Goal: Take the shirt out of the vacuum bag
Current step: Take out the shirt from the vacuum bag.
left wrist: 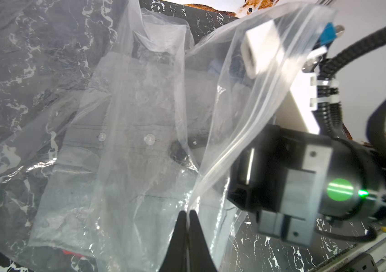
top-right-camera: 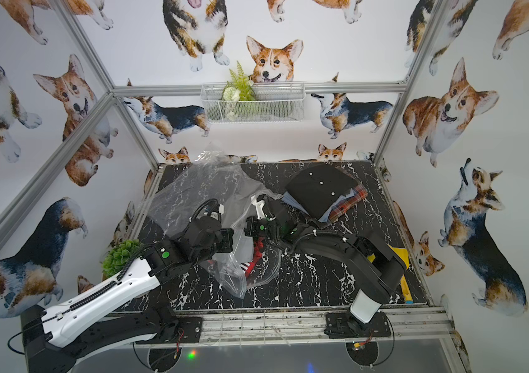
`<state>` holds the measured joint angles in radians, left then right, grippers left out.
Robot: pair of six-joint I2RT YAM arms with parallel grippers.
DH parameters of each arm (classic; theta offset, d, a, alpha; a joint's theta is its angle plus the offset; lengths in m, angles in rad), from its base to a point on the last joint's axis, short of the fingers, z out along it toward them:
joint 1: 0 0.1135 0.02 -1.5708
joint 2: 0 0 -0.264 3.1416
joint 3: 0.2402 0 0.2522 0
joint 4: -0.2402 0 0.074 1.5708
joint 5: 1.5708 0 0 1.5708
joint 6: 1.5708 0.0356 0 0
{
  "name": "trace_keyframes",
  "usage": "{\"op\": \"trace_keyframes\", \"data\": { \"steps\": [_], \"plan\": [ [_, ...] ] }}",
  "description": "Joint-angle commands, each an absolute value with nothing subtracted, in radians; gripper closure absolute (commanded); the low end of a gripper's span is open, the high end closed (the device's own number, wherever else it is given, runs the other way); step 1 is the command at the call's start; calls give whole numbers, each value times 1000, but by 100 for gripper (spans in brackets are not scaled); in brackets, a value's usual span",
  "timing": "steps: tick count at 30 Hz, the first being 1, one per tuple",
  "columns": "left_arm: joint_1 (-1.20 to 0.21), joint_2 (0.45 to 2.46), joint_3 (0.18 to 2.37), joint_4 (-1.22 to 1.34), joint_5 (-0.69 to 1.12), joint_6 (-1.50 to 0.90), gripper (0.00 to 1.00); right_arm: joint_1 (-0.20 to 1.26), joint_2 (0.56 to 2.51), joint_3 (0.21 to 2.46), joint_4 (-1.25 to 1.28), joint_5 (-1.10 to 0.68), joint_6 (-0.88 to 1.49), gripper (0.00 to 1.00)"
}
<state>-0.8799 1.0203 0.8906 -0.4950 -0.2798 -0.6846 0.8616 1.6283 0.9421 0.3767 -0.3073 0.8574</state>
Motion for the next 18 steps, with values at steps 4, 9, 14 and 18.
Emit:
{"op": "trace_keyframes", "data": {
  "steps": [4, 9, 14, 18],
  "plan": [
    [-879, 1031, 898, -491, -297, -695, 100, 854, 1528, 945, 360, -323, 833, 100],
    [-879, 1034, 895, -487, -297, -698, 100, 853, 1486, 943, 338, -348, 839, 100],
    [-879, 1037, 890, -483, -296, -699, 100, 853, 1454, 931, 325, -358, 840, 100],
    [-879, 1043, 894, -484, -294, -698, 100, 852, 1432, 915, 328, -369, 850, 100]
  ]
}}
